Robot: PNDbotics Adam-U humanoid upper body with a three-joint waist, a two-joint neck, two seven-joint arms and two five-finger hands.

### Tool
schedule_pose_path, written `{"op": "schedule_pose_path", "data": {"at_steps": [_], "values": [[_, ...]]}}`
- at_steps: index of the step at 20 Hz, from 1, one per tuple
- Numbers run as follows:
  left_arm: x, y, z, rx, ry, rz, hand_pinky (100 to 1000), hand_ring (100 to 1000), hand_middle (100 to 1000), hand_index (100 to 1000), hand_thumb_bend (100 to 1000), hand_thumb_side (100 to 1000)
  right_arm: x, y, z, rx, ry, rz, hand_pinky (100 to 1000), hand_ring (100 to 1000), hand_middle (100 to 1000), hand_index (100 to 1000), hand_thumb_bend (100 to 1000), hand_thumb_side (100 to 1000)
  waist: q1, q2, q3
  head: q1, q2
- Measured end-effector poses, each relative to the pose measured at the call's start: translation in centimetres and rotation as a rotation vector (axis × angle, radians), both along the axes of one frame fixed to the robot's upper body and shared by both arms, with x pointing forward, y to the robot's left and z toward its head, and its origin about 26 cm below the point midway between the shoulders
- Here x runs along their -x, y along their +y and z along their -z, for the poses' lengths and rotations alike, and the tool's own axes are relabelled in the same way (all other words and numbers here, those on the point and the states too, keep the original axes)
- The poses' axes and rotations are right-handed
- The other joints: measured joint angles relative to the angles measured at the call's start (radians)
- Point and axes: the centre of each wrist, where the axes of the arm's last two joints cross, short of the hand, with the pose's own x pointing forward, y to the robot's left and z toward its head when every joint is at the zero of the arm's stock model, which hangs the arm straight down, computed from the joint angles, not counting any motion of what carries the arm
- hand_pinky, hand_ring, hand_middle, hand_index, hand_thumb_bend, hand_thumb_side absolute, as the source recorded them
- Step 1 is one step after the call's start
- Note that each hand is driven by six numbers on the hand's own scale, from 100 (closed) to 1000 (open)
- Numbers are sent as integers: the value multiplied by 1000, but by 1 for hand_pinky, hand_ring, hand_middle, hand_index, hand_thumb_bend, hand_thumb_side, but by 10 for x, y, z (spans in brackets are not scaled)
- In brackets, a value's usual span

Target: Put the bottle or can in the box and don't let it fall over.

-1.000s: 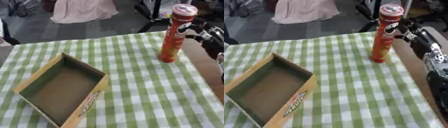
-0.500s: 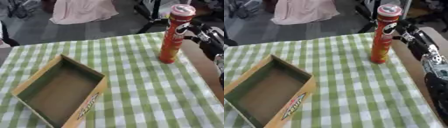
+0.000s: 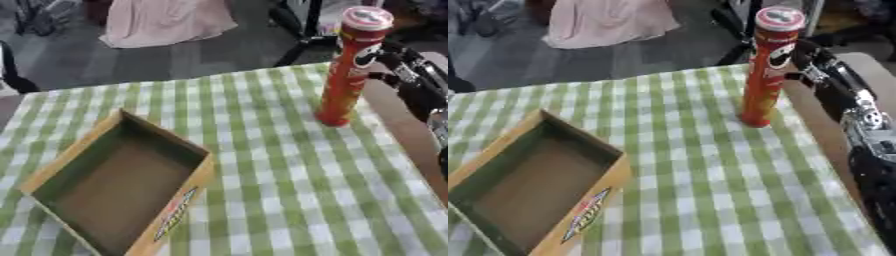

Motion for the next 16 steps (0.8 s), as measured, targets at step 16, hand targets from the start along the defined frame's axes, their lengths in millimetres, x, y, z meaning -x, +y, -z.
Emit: {"op": "schedule_pose_path", "data": {"at_steps": [16], "values": [[-2, -3, -1, 8, -9, 4, 1000, 686, 673, 766, 132, 866, -4, 3, -13, -3, -37, 14, 807, 1000, 1000, 962, 498, 609, 4, 25, 5, -8, -27]]}}
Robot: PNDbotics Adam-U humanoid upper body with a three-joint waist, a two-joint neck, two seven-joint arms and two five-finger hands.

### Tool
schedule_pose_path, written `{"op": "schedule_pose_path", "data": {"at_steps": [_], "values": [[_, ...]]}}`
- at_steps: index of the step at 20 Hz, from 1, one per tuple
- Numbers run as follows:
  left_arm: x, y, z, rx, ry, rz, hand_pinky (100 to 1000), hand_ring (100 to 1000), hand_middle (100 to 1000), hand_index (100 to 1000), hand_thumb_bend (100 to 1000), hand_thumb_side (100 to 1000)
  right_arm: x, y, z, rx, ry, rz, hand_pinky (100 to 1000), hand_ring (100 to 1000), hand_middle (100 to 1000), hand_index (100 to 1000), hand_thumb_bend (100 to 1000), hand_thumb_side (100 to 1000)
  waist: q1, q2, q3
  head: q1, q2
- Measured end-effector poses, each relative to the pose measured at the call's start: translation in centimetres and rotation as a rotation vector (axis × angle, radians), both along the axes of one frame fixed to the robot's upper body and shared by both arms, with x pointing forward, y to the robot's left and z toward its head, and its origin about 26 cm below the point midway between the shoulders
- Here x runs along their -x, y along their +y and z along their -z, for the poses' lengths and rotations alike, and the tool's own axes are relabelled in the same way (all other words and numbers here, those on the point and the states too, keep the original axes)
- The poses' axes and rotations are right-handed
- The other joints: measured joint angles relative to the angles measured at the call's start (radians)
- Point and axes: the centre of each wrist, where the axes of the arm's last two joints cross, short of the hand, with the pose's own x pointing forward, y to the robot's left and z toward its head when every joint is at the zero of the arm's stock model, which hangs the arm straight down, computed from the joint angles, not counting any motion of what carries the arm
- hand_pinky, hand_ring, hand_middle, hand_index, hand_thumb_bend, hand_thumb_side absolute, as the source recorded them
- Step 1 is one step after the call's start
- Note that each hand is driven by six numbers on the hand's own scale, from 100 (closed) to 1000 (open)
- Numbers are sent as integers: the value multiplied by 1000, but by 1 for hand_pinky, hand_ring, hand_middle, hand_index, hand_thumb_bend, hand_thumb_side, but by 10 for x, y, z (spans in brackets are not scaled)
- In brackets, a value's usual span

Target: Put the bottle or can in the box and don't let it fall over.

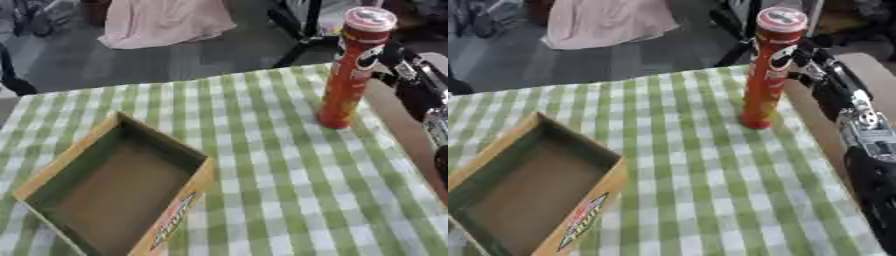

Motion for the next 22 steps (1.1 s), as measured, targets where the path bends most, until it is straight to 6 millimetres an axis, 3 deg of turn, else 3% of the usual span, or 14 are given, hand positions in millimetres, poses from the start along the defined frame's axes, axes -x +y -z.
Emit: {"op": "schedule_pose_path", "data": {"at_steps": [22], "values": [[-2, -2, -3, 2, -15, 5, 1000, 684, 673, 766, 132, 867, -4, 4, -11, 26, 1, 12, 797, 1000, 1000, 948, 507, 590, -3, 17, 8, 0, -17]]}}
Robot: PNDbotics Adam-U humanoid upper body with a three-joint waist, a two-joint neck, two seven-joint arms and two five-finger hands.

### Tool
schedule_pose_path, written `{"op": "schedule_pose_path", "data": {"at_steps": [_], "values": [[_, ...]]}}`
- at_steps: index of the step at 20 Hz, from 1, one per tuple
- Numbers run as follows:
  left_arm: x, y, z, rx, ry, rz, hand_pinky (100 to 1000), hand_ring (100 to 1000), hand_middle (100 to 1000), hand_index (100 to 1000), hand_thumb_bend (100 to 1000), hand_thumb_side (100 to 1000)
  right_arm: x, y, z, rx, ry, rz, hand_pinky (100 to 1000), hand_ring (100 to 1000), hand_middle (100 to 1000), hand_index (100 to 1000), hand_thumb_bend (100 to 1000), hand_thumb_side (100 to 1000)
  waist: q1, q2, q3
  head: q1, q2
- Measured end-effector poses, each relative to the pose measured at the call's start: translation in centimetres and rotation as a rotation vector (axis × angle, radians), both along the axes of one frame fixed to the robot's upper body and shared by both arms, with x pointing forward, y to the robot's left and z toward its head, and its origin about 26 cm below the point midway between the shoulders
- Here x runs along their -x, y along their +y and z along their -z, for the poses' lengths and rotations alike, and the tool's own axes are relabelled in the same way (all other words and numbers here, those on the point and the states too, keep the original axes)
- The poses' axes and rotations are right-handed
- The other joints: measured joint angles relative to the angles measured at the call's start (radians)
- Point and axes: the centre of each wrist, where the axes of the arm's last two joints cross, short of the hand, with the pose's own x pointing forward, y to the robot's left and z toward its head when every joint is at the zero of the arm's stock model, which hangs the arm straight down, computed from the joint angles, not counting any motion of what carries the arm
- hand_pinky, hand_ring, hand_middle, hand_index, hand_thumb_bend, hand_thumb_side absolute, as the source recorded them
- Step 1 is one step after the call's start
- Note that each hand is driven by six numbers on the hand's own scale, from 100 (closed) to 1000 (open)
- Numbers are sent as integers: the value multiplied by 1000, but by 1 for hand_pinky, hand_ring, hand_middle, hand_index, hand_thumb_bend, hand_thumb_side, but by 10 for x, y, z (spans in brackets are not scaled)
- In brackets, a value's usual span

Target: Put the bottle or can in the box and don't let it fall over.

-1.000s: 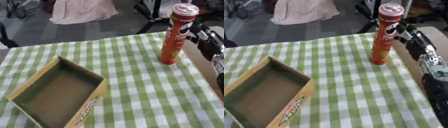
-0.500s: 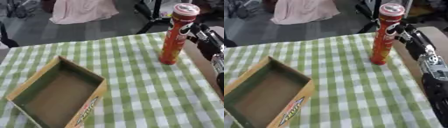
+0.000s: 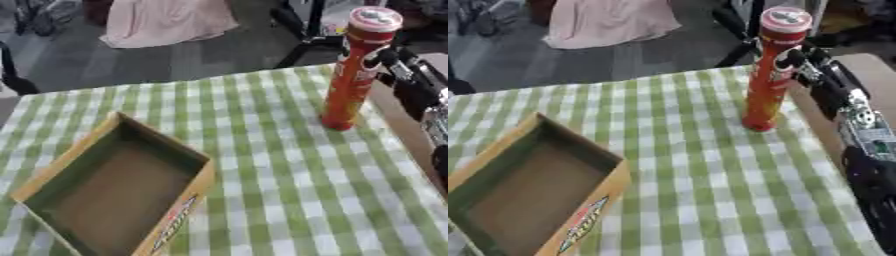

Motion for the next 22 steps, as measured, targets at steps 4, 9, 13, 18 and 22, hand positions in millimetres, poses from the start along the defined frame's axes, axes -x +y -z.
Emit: {"op": "schedule_pose_path", "data": {"at_steps": [4, 9, 13, 18, 22], "values": [[-1, -1, -1, 1, -4, 1, 1000, 684, 673, 766, 132, 867, -1, 0, 0, 7, 11, 7, 796, 1000, 1000, 947, 507, 583, -1, 4, 1, 0, 0], [-1, -1, -2, 0, -7, 2, 1000, 684, 674, 766, 132, 867, -2, 1, -1, 16, 17, 11, 794, 1000, 1000, 944, 509, 580, -3, 5, 2, 0, 0], [-1, -1, -2, 0, -8, 3, 1000, 685, 675, 767, 132, 866, -2, 1, 0, 19, 31, 24, 791, 1000, 1000, 940, 508, 572, -3, 5, 2, 0, -1], [-2, -1, -3, 0, -11, 5, 1000, 685, 675, 768, 132, 867, -3, 1, -2, 20, 38, 33, 788, 1000, 1000, 940, 510, 575, -4, 7, 5, 0, -4], [-3, -2, -4, 0, -16, 7, 1000, 684, 675, 768, 130, 867, -4, 2, -3, 23, 41, 36, 789, 1000, 1000, 941, 513, 576, -6, 12, 8, -1, -9]]}}
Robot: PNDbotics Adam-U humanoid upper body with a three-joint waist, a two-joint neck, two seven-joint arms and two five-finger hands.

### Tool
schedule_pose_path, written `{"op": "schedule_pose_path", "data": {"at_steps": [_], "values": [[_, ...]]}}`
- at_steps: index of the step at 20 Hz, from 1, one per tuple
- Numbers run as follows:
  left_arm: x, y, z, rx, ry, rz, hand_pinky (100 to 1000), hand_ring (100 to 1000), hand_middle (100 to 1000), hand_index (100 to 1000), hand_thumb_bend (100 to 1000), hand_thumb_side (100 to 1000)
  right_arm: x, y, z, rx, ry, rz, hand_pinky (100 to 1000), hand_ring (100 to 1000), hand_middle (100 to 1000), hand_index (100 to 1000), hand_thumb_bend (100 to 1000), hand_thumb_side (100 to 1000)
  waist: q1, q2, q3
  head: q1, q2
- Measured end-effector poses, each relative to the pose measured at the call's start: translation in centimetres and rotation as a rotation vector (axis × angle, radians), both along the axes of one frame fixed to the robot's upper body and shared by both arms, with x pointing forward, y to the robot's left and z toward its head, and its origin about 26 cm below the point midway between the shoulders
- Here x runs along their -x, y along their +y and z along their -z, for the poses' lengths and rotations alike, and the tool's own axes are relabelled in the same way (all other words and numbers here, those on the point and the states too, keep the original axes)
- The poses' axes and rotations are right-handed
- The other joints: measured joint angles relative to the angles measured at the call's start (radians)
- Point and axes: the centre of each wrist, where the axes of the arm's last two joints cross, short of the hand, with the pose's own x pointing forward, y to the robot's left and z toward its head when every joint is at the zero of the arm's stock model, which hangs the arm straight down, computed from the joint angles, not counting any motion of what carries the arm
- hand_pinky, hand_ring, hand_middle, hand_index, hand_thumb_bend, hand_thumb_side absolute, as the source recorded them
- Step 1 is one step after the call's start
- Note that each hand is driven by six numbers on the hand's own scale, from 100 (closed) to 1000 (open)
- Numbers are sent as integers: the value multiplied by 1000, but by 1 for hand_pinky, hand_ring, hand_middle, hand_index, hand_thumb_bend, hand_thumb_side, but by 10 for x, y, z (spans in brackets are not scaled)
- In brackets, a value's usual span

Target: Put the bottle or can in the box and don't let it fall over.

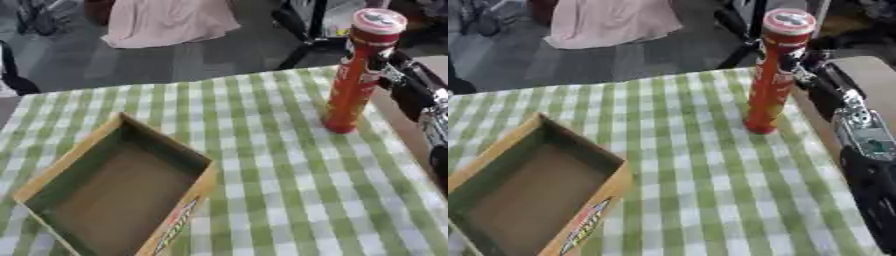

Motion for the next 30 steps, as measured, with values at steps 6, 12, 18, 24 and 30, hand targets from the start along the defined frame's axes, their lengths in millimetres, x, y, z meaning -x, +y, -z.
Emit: {"op": "schedule_pose_path", "data": {"at_steps": [6, 12, 18, 24, 30], "values": [[-1, -1, -1, -1, -5, 2, 1000, 682, 676, 768, 130, 867, -2, 2, -3, 8, 1, 1, 788, 1000, 1000, 940, 512, 577, -3, 4, 4, 0, -4], [-1, -1, -2, -1, -8, 5, 1000, 681, 676, 768, 129, 867, -3, 3, -6, 9, 0, 5, 788, 1000, 1000, 940, 515, 576, -4, 9, 6, -2, -11], [-2, -2, -4, -2, -13, 9, 1000, 679, 676, 768, 128, 868, -3, 3, -6, 7, -3, 4, 782, 1000, 1000, 935, 519, 566, -4, 17, 12, -5, -18], [-2, -3, -4, -2, -15, 9, 1000, 678, 676, 768, 127, 866, -3, 4, -6, 6, -9, -2, 765, 1000, 1000, 922, 499, 494, -4, 18, 12, -6, -18], [-2, -3, -4, -2, -15, 10, 1000, 677, 676, 768, 122, 863, -3, 5, -6, 7, -19, -16, 752, 1000, 1000, 904, 493, 452, -5, 18, 12, -6, -17]]}}
